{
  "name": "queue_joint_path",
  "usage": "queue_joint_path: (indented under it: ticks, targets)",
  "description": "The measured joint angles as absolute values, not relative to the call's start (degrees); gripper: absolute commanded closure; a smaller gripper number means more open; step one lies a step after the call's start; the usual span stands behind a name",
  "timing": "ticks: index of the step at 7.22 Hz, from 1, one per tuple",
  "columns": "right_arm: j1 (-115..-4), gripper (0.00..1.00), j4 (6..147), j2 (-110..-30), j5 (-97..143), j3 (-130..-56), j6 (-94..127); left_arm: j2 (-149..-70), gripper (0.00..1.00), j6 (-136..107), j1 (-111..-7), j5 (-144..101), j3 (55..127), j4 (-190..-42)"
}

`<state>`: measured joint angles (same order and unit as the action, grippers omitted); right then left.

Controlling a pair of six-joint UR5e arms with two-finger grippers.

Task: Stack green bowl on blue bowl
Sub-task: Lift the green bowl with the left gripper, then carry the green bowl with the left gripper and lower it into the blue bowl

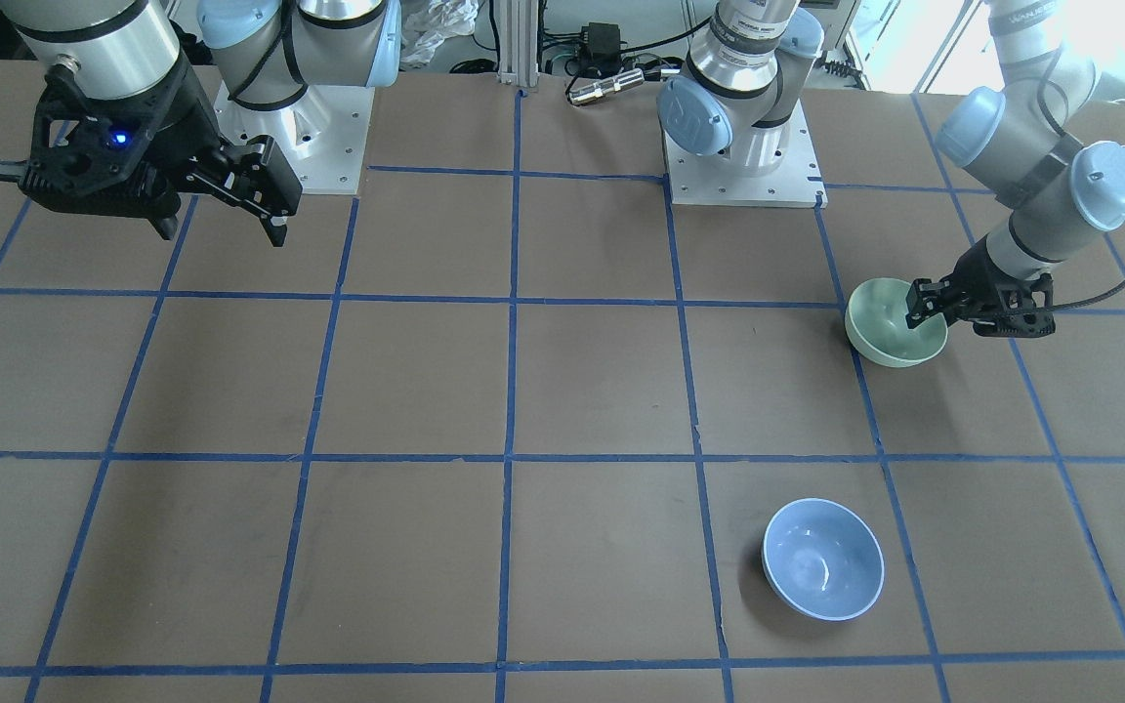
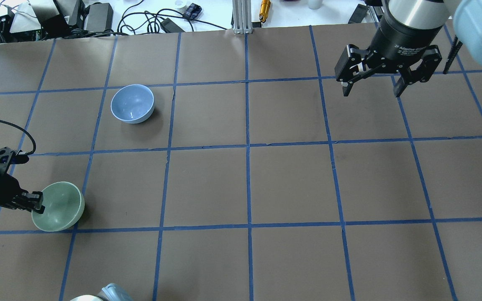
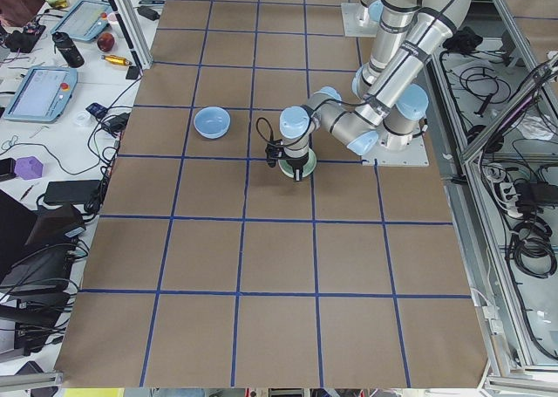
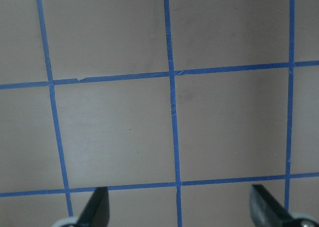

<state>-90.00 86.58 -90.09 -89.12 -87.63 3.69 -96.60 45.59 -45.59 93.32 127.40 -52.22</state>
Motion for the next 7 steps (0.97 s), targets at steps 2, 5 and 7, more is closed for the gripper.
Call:
queue_joint_path:
  ticks: [2, 5, 7]
  targets:
    - [-90.0, 0.00, 86.6, -90.1, -89.1, -87.6, 3.7, -96.7, 1.00, 47.0, -45.3, 92.7, 125.8, -53.4]
    - [-90.0, 0.00, 86.6, -90.1, -89.1, -87.6, 3.7, -97.5, 1.00, 43.5, -46.5, 88.0, 115.3, -65.5]
    - [-90.0, 0.00, 86.6, -90.1, -89.1, -87.6, 3.7, -100.0, 1.00, 35.0, -53.8, 84.8, 109.7, -66.0]
